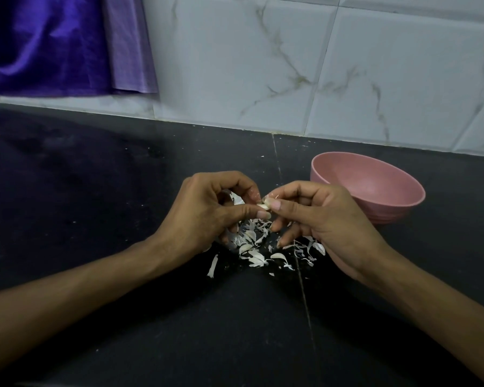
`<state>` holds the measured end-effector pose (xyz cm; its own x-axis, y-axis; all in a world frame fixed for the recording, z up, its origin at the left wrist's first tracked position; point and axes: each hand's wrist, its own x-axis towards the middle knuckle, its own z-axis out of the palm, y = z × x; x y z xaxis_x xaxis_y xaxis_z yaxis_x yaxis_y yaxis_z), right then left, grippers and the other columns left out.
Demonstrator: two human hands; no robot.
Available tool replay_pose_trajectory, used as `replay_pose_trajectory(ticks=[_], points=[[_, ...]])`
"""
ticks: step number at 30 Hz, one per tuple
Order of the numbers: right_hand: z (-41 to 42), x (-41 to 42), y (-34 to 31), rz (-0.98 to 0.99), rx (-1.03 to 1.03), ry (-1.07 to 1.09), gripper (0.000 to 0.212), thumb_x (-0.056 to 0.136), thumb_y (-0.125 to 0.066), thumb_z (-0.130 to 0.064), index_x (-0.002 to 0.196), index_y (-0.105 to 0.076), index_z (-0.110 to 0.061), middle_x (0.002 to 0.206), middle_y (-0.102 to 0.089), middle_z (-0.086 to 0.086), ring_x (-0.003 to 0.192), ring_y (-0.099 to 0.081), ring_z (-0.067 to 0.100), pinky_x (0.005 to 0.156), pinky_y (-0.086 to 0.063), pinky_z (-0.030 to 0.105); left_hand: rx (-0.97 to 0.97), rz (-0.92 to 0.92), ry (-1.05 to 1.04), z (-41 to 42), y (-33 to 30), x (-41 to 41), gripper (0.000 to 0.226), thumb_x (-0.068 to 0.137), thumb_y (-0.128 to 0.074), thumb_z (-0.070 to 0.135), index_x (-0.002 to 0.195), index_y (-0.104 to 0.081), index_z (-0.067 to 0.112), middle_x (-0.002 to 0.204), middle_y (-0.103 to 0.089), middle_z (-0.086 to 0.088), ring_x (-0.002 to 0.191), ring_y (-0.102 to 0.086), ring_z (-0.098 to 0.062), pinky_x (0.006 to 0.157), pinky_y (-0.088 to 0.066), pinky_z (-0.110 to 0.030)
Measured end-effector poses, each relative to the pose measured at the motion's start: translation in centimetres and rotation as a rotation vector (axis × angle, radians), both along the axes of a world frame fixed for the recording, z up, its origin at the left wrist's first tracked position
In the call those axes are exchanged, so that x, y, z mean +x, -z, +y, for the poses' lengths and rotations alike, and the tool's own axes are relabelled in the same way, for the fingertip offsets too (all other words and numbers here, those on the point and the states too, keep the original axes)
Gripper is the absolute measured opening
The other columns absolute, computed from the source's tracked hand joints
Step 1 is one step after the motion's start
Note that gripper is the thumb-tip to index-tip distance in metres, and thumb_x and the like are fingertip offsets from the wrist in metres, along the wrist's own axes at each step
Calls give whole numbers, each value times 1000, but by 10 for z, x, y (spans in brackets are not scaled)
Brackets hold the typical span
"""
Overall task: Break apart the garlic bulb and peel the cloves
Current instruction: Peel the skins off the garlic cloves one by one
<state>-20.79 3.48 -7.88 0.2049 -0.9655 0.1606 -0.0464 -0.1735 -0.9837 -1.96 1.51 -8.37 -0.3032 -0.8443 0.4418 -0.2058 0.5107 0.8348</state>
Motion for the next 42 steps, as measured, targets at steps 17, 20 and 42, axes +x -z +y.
replay_pose_trajectory(ticks=[17,20,42], points=[[2,3,0,12,-31,-32,18,72,-69,-10,86,-70,0,72,-70,15,64,-69,20,63,-60,28,-260,-191,-27,-2,3,4,5,75,-80,10,75,-75,11,53,-61,19,40,-54,-2,45,-42,-12],[3,3,0,13,-38,-42,14,73,-68,-9,85,-69,-1,70,-70,13,63,-69,20,63,-61,29,-263,-215,3,-3,5,5,6,80,-76,2,78,-74,7,58,-64,16,42,-57,-4,43,-46,-17],[0,7,-3,-527,543,-93,13,77,-61,-4,88,-67,-2,71,-65,6,55,-61,9,50,-55,22,-707,-302,-30,-6,5,11,9,90,-67,24,94,-66,16,85,-67,13,67,-63,-10,54,-52,-33]])
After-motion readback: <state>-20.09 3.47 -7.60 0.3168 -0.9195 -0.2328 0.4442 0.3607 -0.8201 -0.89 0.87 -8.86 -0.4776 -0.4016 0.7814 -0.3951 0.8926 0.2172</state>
